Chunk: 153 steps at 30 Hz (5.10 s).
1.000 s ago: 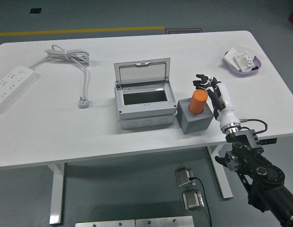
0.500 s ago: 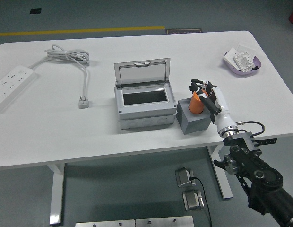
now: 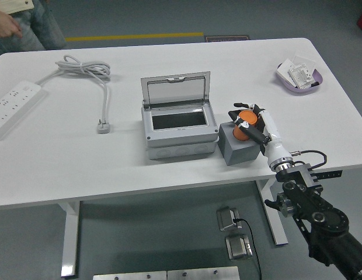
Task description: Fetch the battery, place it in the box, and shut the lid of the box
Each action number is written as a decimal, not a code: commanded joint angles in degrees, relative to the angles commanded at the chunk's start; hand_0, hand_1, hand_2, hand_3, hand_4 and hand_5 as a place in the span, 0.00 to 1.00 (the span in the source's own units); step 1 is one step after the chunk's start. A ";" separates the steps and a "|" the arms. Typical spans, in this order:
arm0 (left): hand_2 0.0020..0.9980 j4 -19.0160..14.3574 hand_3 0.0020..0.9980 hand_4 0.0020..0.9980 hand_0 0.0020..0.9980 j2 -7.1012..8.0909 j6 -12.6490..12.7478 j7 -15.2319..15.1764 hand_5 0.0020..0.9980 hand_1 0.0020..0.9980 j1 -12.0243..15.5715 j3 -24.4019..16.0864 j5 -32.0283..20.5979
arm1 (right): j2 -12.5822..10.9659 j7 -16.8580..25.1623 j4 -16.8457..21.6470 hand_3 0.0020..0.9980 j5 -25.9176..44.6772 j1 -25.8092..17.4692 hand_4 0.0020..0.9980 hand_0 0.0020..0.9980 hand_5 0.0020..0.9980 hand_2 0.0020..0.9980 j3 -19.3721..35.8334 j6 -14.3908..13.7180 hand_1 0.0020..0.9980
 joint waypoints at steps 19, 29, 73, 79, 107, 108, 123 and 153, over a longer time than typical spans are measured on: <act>0.57 0.00 0.58 0.67 0.66 0.00 0.09 -0.10 0.19 0.70 -0.21 0.03 0.30 | -0.17 -0.87 -0.05 0.80 0.39 -0.11 0.58 0.69 0.00 0.68 -0.45 -0.08 0.71; 0.57 0.00 0.58 0.67 0.65 -0.04 0.09 -0.24 0.18 0.70 -0.23 0.06 0.21 | -0.08 -0.31 -0.13 0.66 4.67 -0.49 0.00 0.66 0.02 0.60 -1.43 -0.42 0.67; 0.63 0.00 0.60 0.68 0.65 -0.17 0.18 0.02 0.16 0.70 -0.05 0.10 0.10 | -1.36 -4.42 8.55 0.28 -0.13 3.29 0.00 0.53 0.00 0.38 -1.04 -3.37 0.43; 0.64 0.00 0.60 0.68 0.65 -0.08 0.27 0.14 0.17 0.70 -0.15 -0.08 0.24 | -1.96 -6.40 11.96 0.28 -6.85 5.91 0.00 0.53 0.00 0.38 -3.34 -5.29 0.43; 0.65 0.00 0.60 0.68 0.66 0.52 0.65 0.60 0.18 0.70 -0.55 -0.44 0.75 | 0.52 -13.16 10.74 0.22 -31.09 17.36 0.00 0.00 0.00 0.28 -14.79 -9.81 0.12; 0.65 0.00 0.60 0.68 0.66 0.50 0.64 0.63 0.18 0.70 -0.57 -0.50 0.79 | 0.65 -13.43 10.18 0.22 -32.70 17.69 0.00 0.00 0.00 0.28 -14.64 -9.51 0.12; 0.65 0.00 0.60 0.68 0.66 0.57 0.64 0.79 0.17 0.70 -0.86 -0.82 1.15 | 4.02 -16.25 0.10 0.22 -52.59 20.67 0.00 0.00 0.00 0.28 -13.50 -8.13 0.12; 0.65 0.00 0.59 0.67 0.66 0.47 0.74 1.13 0.17 0.71 -0.85 -1.12 1.80 | 5.44 -20.67 -9.21 0.22 -55.29 22.30 0.00 0.01 0.00 0.27 -16.47 -4.61 0.13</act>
